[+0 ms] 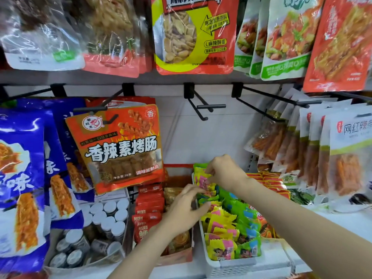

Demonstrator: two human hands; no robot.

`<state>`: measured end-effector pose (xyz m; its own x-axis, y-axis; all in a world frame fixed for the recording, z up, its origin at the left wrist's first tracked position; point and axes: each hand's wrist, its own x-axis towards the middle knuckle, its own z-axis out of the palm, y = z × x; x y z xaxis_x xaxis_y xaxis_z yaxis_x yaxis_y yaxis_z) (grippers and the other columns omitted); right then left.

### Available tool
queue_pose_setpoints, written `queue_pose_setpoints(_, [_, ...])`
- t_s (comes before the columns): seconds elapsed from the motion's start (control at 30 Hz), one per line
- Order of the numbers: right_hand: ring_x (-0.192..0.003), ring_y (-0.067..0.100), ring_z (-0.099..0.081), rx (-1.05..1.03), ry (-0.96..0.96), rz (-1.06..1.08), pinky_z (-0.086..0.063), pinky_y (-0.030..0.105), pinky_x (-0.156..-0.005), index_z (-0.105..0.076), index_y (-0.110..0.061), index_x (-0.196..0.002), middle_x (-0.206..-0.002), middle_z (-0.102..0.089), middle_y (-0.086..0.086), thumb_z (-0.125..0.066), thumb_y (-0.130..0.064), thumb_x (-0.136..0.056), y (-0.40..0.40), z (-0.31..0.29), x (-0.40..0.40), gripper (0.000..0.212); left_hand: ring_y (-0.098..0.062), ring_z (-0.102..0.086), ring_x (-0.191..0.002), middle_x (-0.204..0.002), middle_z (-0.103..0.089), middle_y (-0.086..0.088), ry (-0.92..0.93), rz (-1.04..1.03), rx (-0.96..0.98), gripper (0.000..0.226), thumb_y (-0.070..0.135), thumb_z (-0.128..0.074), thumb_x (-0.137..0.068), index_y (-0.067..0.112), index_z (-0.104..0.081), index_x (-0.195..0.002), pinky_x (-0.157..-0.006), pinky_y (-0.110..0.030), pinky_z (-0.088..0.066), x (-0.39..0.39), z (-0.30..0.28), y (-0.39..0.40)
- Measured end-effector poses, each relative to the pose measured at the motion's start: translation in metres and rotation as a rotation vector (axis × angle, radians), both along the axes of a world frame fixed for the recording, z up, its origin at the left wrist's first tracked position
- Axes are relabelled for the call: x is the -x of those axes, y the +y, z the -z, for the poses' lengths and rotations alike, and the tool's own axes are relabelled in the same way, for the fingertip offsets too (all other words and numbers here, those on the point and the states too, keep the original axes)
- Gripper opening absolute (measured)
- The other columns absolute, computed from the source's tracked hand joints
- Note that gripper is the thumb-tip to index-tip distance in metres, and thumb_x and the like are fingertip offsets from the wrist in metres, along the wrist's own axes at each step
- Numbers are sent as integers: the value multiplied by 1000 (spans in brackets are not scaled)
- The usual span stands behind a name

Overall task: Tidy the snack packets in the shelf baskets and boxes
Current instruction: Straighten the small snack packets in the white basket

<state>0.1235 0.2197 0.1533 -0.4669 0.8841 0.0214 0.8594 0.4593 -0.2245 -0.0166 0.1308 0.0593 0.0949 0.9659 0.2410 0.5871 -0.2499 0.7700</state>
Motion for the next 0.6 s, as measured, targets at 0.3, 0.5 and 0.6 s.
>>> queue_pose_setpoints(0.3, [-91,22,-68,54,-49,-51,-51,27,-79,-79,-20,-93,-91,-74,9,-67,-21,-83,-1,12,10,15,-5,-20,-144,-155,-21,15,53,23,10,24,40,-61,-94,22,-58,-110,-116,-27,-22,1,-4,4])
queue_pose_setpoints(0.5, [-92,22,-69,0,95,85,-52,30,-81,-78,-14,-96,-97,-75,8,-65,-27,-89,29,-3,-18,19,-4,-41,-130,-135,-45,15,52,65,52,26,47,-55,-95,30,-55,-114,-107,-29,-35,7,-3,4])
queue_pose_setpoints(0.6, [-100,23,-66,39,20,65,-51,34,-90,-76,-19,-104,-107,-72,5,-68,-36,-88,26,9,-19,24,-1,-46,-116,-117,-47,23,65,68,91,24,50,-54,-94,33,-51,-111,-91,-25,-38,7,-3,5])
